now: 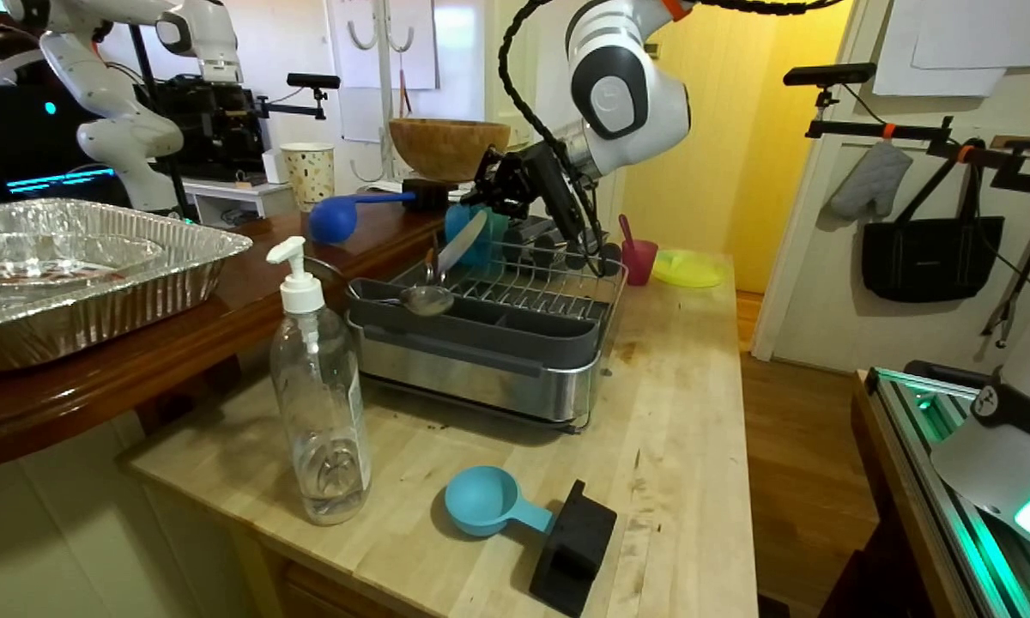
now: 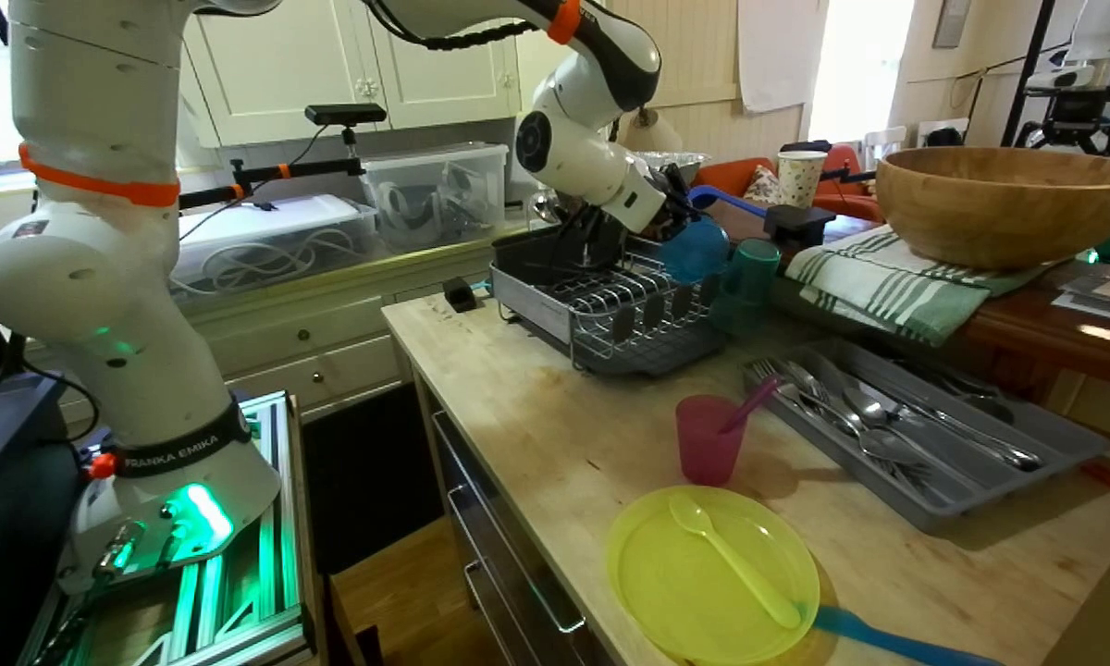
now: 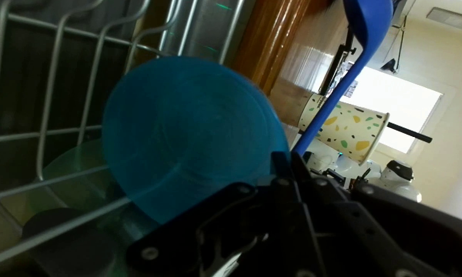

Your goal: Move the bowl backwards

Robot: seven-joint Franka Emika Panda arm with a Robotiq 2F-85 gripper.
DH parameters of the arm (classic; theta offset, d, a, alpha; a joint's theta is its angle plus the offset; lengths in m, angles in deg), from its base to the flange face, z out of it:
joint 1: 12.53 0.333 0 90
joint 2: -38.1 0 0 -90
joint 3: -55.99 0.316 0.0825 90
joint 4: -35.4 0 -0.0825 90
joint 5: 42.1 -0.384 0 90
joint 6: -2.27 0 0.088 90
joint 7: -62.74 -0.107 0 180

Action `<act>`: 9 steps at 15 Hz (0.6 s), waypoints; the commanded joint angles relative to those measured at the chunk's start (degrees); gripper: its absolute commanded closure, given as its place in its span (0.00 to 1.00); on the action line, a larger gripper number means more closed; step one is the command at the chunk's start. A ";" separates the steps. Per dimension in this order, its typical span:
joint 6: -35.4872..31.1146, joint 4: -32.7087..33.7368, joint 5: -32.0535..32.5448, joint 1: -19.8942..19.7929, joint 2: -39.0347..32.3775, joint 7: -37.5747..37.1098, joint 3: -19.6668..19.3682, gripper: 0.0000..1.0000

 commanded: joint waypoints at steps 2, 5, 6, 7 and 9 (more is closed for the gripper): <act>-2.87 4.26 0.00 11.01 -1.87 -5.20 -12.65 0.99; -4.49 4.80 0.00 17.65 -2.64 -8.15 -19.14 0.99; -4.60 4.67 0.00 19.98 -2.81 -9.14 -21.29 0.99; -4.69 4.56 0.00 22.09 -3.22 -10.20 -23.05 0.99; -4.69 4.31 0.00 26.44 -3.97 -12.33 -26.87 0.99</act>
